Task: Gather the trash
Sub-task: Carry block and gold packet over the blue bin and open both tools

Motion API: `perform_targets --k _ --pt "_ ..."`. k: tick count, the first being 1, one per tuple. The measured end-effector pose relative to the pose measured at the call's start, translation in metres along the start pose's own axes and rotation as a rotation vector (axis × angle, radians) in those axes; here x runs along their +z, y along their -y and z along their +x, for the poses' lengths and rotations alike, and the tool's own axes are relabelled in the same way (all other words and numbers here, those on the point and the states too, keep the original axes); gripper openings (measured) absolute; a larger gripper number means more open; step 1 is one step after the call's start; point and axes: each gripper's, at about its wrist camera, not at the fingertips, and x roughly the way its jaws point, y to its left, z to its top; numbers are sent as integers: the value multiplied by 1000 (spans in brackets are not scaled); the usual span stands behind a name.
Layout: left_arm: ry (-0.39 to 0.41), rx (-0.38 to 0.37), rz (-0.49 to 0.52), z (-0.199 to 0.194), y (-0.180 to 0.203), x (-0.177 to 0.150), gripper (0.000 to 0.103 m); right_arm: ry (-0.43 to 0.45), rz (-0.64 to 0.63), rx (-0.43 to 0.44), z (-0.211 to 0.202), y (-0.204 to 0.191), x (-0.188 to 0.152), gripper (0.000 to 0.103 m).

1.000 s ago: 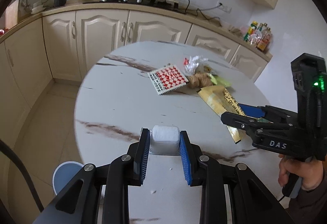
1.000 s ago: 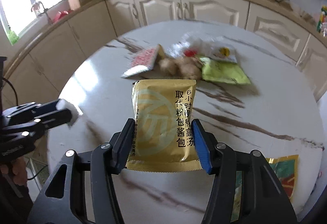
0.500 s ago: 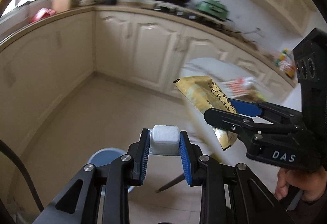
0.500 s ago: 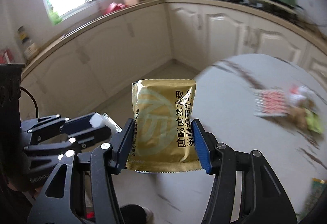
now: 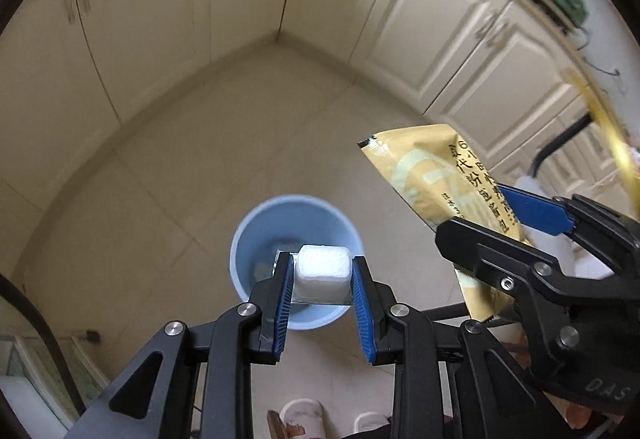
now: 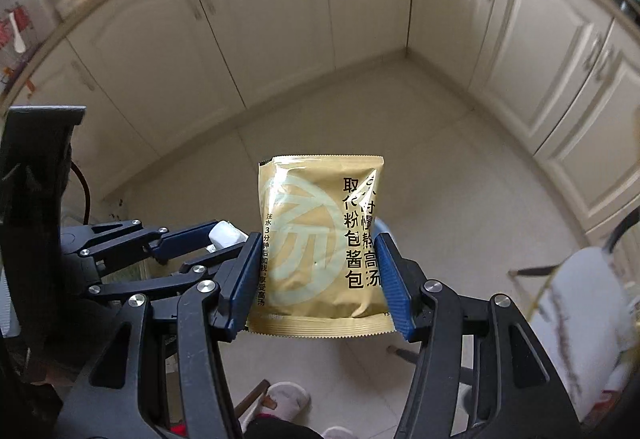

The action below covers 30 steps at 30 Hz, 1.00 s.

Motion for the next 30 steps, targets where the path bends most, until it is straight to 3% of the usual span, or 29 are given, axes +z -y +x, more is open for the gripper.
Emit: perform_targets --k 10,12,15,17,23,26,30 --pt "-159 21 7 107 -13 33 26 -121 118 36 98 47 -3 53" --pt "-185 46 17 122 -12 44 29 -139 135 43 110 56 -4 53" --pt "-206 66 7 136 -5 54 42 -156 165 64 118 69 -9 53" --pt "-212 76 4 141 -6 57 47 -163 179 72 125 77 -10 53" --pt "-206 117 -50 136 -6 55 47 -186 191 100 140 78 -9 55" --pt "-195 129 -76 120 -9 45 48 -194 200 121 143 79 -7 65" --pt "-167 144 -96 93 -13 38 48 -170 193 144 134 69 -9 63"
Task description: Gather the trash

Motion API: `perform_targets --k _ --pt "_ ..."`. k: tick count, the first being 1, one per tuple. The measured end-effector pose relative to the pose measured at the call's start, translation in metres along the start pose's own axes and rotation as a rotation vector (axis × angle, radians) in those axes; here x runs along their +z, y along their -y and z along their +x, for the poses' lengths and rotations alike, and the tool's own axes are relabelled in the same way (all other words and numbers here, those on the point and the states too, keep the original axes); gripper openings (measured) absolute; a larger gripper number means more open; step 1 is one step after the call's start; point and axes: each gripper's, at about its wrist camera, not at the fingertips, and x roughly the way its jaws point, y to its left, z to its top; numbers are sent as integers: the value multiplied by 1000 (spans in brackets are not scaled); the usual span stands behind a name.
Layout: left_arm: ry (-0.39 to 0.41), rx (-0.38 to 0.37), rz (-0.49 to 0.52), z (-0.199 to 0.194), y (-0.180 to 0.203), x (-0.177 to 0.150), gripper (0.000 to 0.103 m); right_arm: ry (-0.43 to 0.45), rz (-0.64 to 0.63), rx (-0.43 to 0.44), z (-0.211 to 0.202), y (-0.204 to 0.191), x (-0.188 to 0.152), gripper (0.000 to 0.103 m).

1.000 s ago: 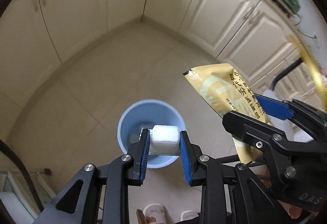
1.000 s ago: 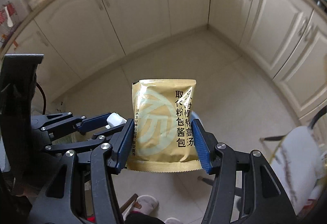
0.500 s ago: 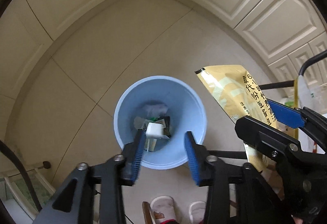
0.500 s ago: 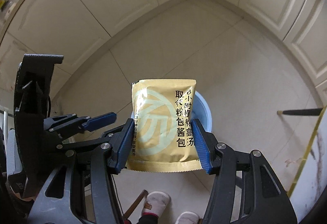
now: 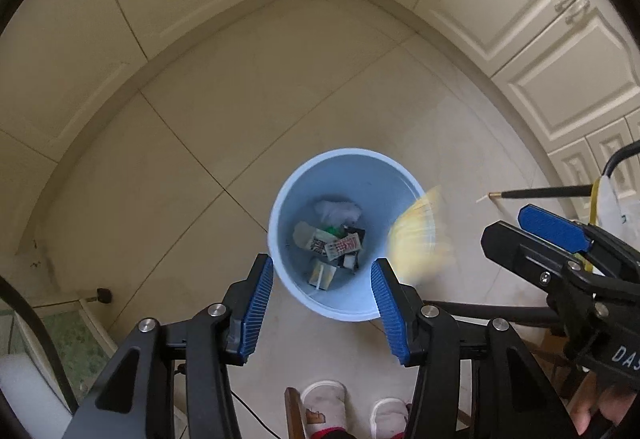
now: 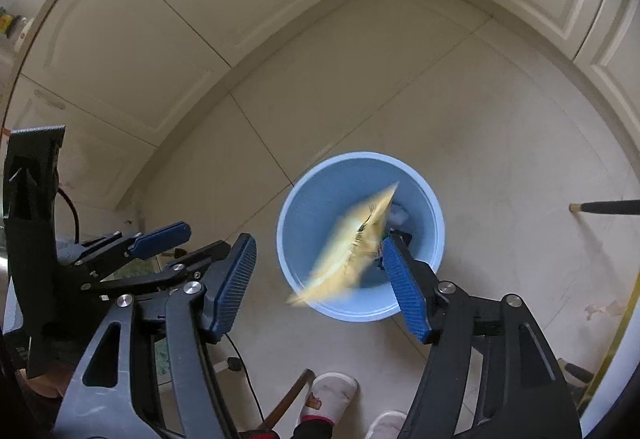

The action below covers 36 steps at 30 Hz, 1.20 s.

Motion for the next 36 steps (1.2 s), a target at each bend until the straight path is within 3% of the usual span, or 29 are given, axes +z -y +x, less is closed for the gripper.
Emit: perform_targets --k 11,16,18,20,26,31,36 --pt "137 -24 -19 -88 1 -40 48 114 -79 -23 -79 -51 -20 71" --pt "284 -17 -9 -155 9 -68 50 206 -149 -69 -140 -90 -41 82" --pt "357 -21 5 -186 19 -82 55 245 -169 -93 -162 -104 -51 95" --pt "424 -26 20 -215 28 -97 62 302 -182 -109 -194 -117 -65 95" --pt "617 -46 63 -289 78 -165 79 504 -197 -203 -292 -138 -113 103" --pt "784 -28 122 -333 130 -236 84 652 -192 -305 -369 -146 -161 103" --pt "947 -44 171 -372 169 -317 91 779 -150 -332 -433 -150 -206 103"
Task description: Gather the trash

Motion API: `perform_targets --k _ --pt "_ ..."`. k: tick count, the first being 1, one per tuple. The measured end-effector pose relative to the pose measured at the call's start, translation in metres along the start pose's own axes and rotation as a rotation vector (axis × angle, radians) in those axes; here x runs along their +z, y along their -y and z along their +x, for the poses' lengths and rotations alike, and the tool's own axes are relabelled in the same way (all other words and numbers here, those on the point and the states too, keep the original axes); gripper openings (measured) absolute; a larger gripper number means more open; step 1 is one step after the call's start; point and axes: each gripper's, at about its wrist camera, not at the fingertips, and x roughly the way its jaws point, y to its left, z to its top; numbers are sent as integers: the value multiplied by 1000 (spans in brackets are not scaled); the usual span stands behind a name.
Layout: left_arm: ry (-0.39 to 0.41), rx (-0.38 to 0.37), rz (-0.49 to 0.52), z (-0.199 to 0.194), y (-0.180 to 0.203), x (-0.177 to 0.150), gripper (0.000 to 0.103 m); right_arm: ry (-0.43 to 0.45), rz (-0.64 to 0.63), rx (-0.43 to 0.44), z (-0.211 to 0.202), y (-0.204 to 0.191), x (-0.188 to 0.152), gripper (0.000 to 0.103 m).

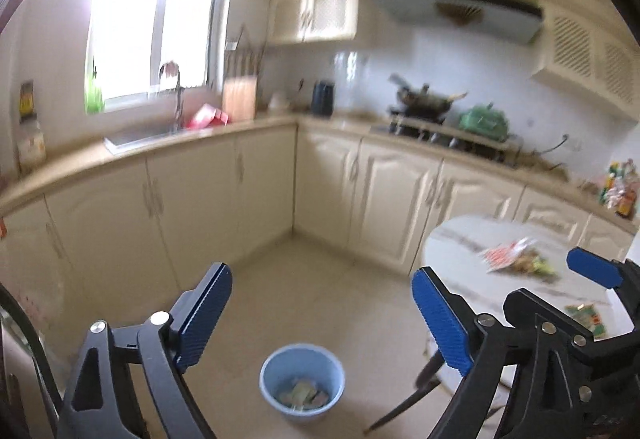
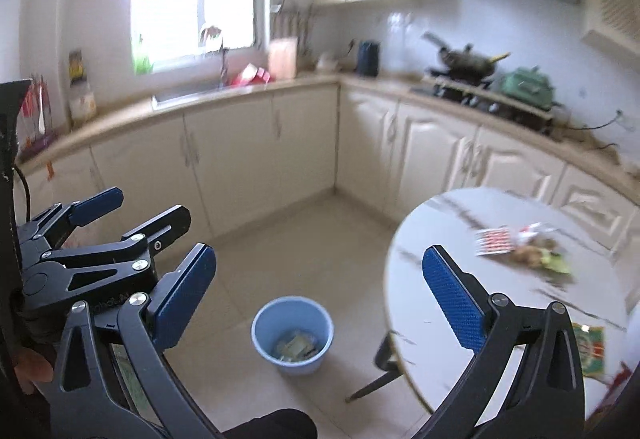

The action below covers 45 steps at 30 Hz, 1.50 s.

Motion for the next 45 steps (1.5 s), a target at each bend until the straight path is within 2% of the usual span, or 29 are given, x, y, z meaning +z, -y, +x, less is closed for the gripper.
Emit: perform_targets --k 3,7,9,14,16,18,22,26,29,32,40,45 --pt "92 7 42 -41 31 -9 95 67 7 -59 -47 14 5 103" --pt "172 -12 78 -85 70 -21 95 146 13 -127 -99 28 11 103" --pt "209 -24 87 -114 81 -45 95 176 20 -156 -121 35 14 103" --pt "255 -78 101 -147 87 -82 96 245 33 -236 -164 55 18 103" --pt "262 -96 107 -156 90 -89 96 262 36 -266 -174 63 18 103" --pt "274 -113 111 -148 76 -86 96 277 44 -296 -185 71 17 103" --pt "282 -150 131 -138 87 -85 98 299 59 -344 -200 91 13 103" --pt "264 -186 135 -102 98 -70 102 293 81 -380 -198 115 6 103" --pt "213 -212 160 -70 108 -61 102 281 102 -400 -195 142 0 103" --pt "154 -200 209 -30 120 -50 102 257 132 -421 -184 172 -4 103" --pt "-61 -228 209 90 151 -25 102 114 225 -486 -120 265 -23 103" --pt "-205 -247 193 178 173 -9 102 35 262 -482 -75 305 -37 103"
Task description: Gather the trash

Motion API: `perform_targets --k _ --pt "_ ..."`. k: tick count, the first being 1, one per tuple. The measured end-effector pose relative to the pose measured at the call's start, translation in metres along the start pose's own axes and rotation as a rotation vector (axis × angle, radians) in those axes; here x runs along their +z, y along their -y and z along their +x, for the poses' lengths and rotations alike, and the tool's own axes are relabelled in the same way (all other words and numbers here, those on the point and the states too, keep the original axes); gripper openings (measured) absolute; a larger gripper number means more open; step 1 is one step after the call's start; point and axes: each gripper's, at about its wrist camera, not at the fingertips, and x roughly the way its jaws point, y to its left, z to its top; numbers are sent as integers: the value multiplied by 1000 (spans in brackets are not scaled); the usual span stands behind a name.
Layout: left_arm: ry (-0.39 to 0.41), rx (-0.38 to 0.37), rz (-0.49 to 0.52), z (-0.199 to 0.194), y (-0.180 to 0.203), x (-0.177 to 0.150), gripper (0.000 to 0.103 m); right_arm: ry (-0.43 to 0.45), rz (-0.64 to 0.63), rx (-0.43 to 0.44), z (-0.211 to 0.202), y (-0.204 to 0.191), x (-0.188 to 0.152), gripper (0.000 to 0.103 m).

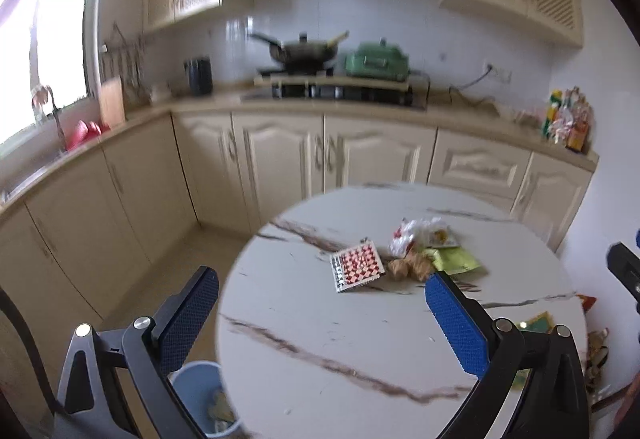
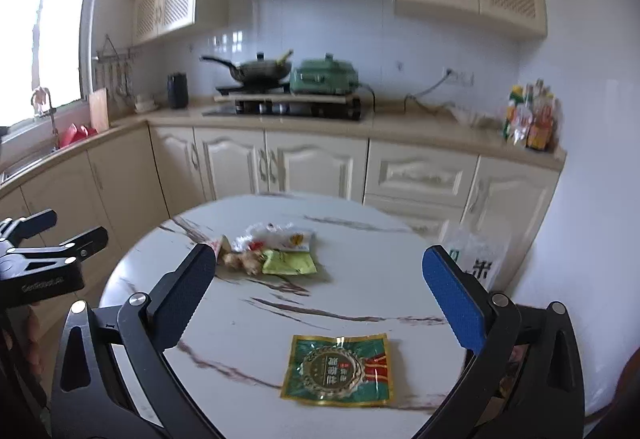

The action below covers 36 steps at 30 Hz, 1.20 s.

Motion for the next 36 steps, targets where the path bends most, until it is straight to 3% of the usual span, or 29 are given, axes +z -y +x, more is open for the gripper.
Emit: perform_targets --k 4,9,16,21,23,24,27,32,36 --pt "-92 -29 -11 63 3 40 102 -80 9 8 49 8 -6 103" --pt "-191 -41 16 135 7 58 102 -172 21 23 105 12 -14 103" --pt "-263 24 77 208 5 70 102 -252 31 48 152 8 -23 103" --pt "-294 15 67 236 -8 84 97 -283 11 65 172 -6 -27 103" --pt "-323 -22 61 248 -13 87 84 -296 1 70 179 -13 -28 103" --pt "-340 -39 55 255 -13 86 84 -301 -1 76 182 -15 -29 103" --pt "-328 -43 54 261 -22 93 81 -314 5 98 187 -20 -30 103" --pt "-317 -54 51 262 -39 102 62 -333 5 104 190 -28 -31 103" --pt "-307 -36 37 256 -54 97 61 -336 -5 100 191 -37 -28 103"
